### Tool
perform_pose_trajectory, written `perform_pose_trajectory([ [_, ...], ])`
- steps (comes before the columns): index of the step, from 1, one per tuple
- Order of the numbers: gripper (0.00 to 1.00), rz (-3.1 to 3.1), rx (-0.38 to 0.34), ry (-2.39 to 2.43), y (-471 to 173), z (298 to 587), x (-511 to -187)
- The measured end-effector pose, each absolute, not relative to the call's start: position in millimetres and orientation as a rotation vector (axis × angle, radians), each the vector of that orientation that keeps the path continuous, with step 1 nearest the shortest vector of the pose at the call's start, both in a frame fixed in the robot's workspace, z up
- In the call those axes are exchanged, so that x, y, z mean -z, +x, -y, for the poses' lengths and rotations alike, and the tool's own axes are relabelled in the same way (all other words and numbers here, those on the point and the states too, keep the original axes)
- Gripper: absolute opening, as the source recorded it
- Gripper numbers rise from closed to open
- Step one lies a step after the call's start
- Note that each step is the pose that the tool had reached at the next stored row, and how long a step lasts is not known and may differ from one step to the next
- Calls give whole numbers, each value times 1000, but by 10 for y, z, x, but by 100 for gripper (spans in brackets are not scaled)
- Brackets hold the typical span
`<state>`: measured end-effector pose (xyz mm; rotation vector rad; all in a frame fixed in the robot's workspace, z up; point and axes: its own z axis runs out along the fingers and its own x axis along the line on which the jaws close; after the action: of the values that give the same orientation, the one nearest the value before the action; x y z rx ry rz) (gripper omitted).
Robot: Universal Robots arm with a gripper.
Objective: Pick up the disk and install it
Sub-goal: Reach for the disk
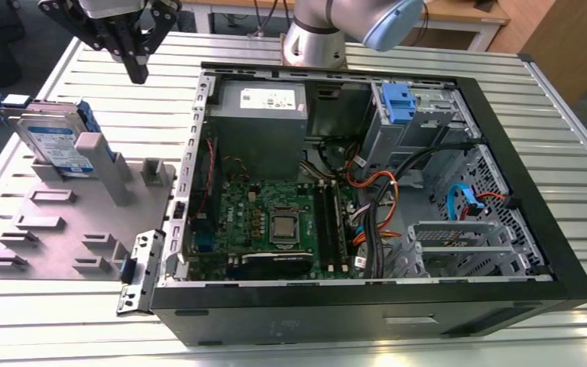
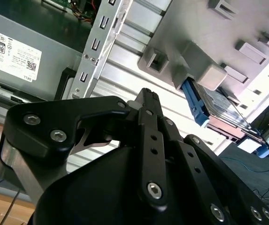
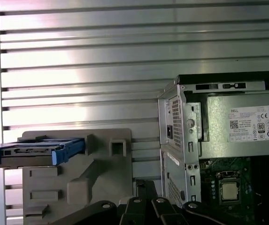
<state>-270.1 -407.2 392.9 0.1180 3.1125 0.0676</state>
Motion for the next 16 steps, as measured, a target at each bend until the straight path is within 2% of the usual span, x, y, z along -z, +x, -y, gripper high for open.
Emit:
perform_pose_trajectory([
  [16,11,-3113,-68,118,-2902,4087,-3927],
])
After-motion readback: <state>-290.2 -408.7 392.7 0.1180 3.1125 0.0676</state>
